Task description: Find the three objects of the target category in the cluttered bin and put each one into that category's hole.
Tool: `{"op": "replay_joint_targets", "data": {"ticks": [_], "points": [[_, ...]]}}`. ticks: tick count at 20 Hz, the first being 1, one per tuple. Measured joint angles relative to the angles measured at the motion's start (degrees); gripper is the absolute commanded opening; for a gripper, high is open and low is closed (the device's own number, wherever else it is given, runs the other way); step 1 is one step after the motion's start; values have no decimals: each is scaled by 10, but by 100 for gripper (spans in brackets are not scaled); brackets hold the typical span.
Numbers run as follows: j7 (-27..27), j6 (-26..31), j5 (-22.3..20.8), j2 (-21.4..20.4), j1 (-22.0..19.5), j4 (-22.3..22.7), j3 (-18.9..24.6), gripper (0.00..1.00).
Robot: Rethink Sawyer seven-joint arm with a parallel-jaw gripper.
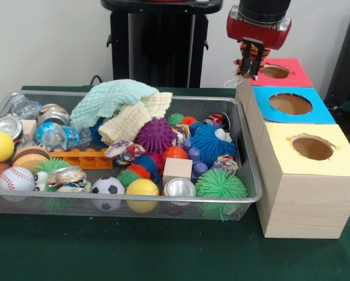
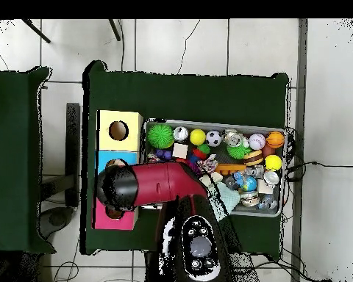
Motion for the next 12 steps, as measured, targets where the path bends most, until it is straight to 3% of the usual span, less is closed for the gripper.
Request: {"op": "replay_joint_targets", "data": {"ticks": [12], "points": [[0, -13, -1, 0, -3, 5, -7, 0]]}}
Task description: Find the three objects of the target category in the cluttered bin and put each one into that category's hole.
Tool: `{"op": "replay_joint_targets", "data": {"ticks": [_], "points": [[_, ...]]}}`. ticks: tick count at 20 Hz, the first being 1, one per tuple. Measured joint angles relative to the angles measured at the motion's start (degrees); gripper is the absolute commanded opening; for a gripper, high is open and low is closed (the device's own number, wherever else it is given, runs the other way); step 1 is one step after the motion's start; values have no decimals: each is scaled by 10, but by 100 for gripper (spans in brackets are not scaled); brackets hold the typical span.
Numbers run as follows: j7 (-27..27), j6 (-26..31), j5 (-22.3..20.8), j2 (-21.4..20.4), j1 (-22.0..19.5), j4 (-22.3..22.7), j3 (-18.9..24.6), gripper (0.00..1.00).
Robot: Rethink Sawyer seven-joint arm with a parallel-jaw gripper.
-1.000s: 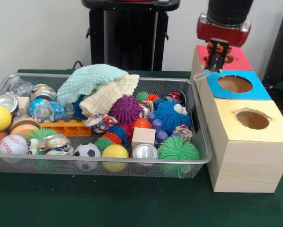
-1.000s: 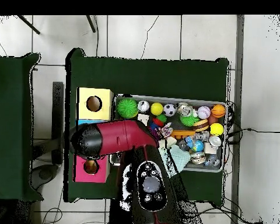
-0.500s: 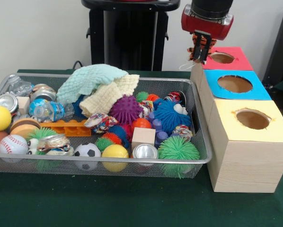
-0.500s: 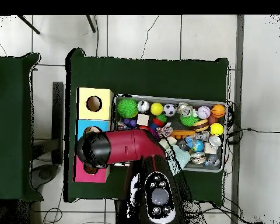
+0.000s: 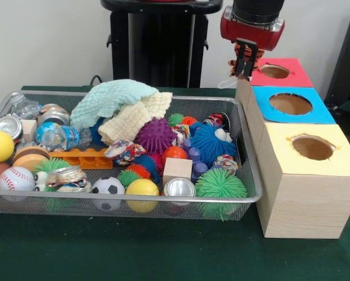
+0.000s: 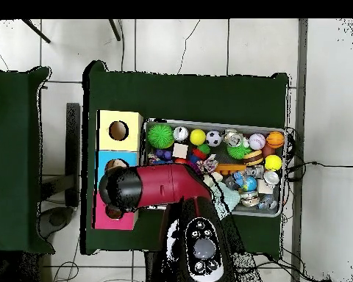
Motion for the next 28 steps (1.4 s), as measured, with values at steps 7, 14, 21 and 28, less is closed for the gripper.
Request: {"op": "replay_joint_targets", "data": {"ticks": [7, 14, 21, 28], "points": [[0, -23, 0, -2, 2, 22, -2, 0], [0, -24, 0, -10, 21, 40, -3, 0], [0, -34, 0, -10, 45, 58, -3, 0], [0, -60, 1, -8, 62, 61, -3, 0]]}}
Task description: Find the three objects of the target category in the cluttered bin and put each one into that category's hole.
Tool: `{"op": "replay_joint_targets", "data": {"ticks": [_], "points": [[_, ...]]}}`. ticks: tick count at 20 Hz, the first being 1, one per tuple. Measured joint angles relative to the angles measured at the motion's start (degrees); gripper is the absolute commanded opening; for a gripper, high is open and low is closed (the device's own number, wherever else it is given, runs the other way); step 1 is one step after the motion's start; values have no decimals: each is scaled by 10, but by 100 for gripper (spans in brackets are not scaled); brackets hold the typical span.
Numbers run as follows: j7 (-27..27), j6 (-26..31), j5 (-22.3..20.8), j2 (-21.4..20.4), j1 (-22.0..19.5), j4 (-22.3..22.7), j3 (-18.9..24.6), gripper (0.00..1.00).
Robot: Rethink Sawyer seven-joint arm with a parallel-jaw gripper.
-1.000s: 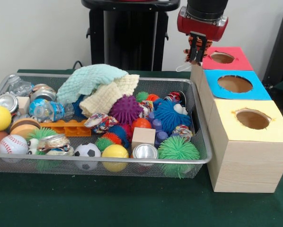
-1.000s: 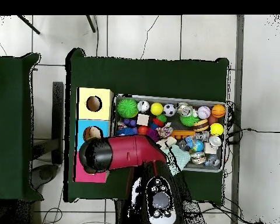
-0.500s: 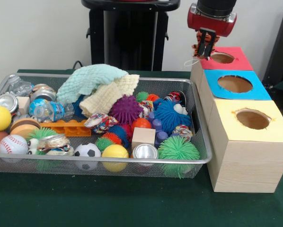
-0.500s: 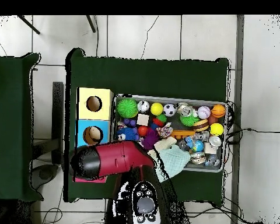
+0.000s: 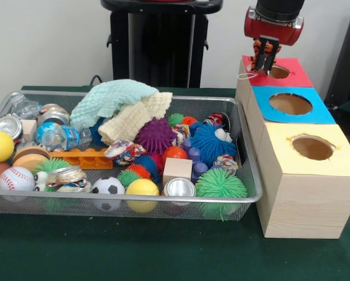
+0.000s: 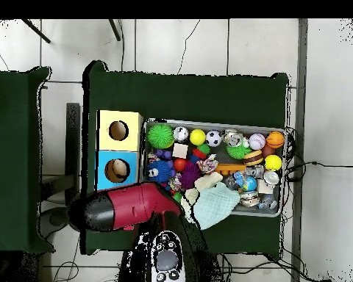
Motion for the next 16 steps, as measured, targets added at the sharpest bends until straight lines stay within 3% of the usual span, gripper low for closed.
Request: {"op": "replay_joint_targets", "data": {"ticks": [16], "points": [[0, -48, 3, -4, 1, 20, 0, 0]]}}
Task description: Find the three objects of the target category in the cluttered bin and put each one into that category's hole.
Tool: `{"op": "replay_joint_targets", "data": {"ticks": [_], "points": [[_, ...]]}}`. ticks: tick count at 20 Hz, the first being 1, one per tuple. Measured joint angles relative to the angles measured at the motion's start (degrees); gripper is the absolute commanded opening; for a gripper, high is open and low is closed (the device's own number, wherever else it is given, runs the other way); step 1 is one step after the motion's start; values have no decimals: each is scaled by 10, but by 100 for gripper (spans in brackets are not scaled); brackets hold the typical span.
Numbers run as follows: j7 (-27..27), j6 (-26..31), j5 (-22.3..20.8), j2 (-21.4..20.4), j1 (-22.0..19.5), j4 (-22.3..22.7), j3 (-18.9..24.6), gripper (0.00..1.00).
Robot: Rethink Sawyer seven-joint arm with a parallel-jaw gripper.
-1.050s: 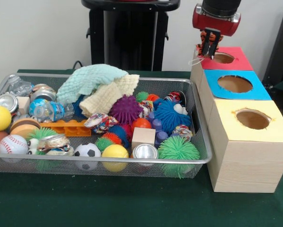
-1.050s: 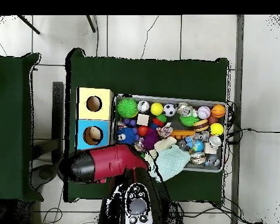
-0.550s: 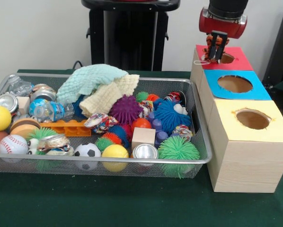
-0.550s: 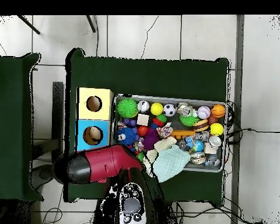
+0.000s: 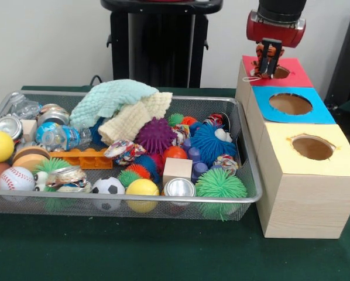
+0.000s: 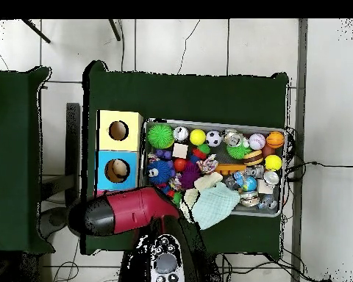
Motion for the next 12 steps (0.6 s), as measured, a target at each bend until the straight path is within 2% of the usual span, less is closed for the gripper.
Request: {"op": "replay_joint_targets", "data": {"ticks": [6, 12], "points": [[0, -1, 7, -17, 0, 32, 0, 0], [0, 0, 24, -53, 4, 78, 0, 0]]}}
